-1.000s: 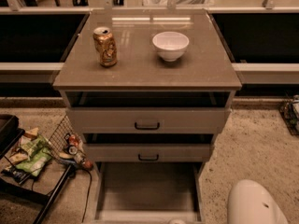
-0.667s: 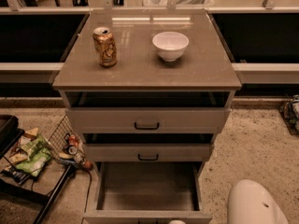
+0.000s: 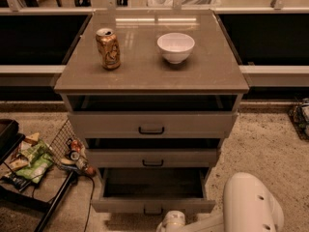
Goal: Close bottom drawer
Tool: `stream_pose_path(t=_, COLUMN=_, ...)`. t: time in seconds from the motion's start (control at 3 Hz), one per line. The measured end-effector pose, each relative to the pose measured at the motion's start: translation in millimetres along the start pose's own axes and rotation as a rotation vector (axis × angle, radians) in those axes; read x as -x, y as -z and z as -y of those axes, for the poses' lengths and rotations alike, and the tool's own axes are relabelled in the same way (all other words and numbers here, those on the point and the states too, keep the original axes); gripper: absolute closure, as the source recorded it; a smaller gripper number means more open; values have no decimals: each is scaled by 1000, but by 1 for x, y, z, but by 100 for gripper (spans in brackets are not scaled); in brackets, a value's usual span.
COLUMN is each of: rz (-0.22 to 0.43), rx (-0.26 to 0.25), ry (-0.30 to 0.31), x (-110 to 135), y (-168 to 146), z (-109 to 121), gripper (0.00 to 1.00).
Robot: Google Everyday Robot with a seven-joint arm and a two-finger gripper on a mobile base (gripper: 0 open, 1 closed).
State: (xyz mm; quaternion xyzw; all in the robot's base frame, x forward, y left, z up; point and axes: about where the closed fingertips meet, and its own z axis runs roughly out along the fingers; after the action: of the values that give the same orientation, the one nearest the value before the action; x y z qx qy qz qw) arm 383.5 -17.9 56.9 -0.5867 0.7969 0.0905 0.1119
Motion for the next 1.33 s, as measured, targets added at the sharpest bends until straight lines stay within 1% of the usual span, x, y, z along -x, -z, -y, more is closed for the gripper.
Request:
stream_pose_path(t=0.33, rz=0, rx=0, ry=0, x=0, y=0, z=0, gripper=100)
stream_pose_path(t=0.67, rz=-14, rx=-19, ry=26, x=4, y=0, z=9, gripper=100)
stream_pose_path(t=1.0, rz=-24, rx=-87, ry=86, x=12, y=8, z=69, gripper=100)
stream_pose_path(t=1.33, rz=-26, rx=-102, ry=96, x=12, y=10, z=81, gripper=100)
